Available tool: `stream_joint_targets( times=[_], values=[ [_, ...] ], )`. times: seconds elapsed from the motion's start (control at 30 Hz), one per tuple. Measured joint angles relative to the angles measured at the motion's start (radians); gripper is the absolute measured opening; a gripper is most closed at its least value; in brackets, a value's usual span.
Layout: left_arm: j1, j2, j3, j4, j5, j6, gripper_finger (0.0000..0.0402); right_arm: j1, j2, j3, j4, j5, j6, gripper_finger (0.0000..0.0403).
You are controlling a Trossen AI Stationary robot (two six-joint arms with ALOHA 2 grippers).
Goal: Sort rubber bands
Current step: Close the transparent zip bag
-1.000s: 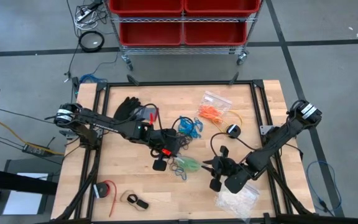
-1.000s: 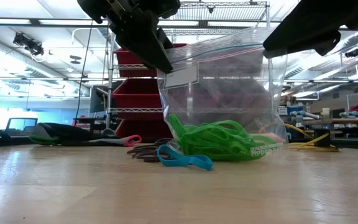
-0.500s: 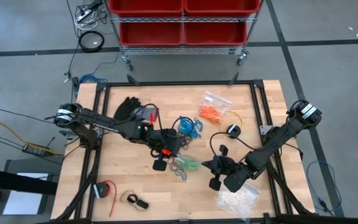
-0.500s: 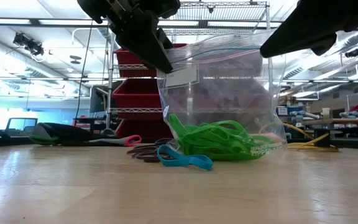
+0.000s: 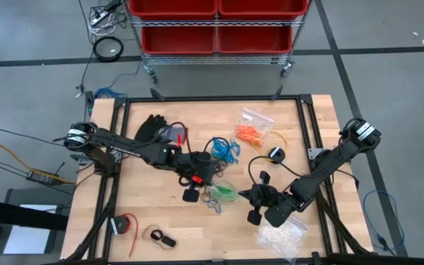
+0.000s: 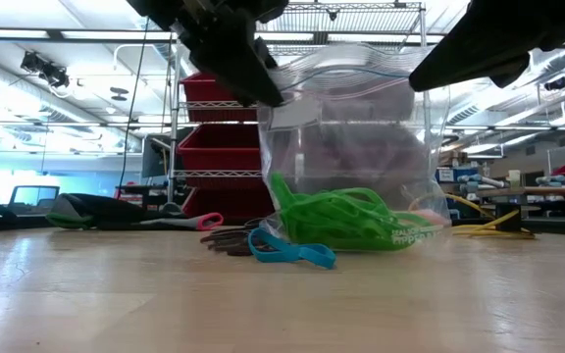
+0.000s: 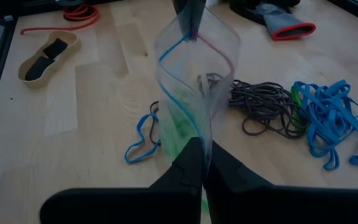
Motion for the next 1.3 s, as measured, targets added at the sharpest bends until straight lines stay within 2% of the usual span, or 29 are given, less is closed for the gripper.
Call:
stream_joint_targets(
  times=[0.77,1.3],
  values=[
    [0.000,0.001,0.000,0.504,0.000,0.000,0.0008,-0.001,0.000,0.000,0.003,0.011,-0.027,0.0000],
    [0.000,0.002,0.000,0.519,0.000,0.000,0.0008,-0.001,0.000,0.000,-0.001,0.006,-0.027,0.0000]
  ],
)
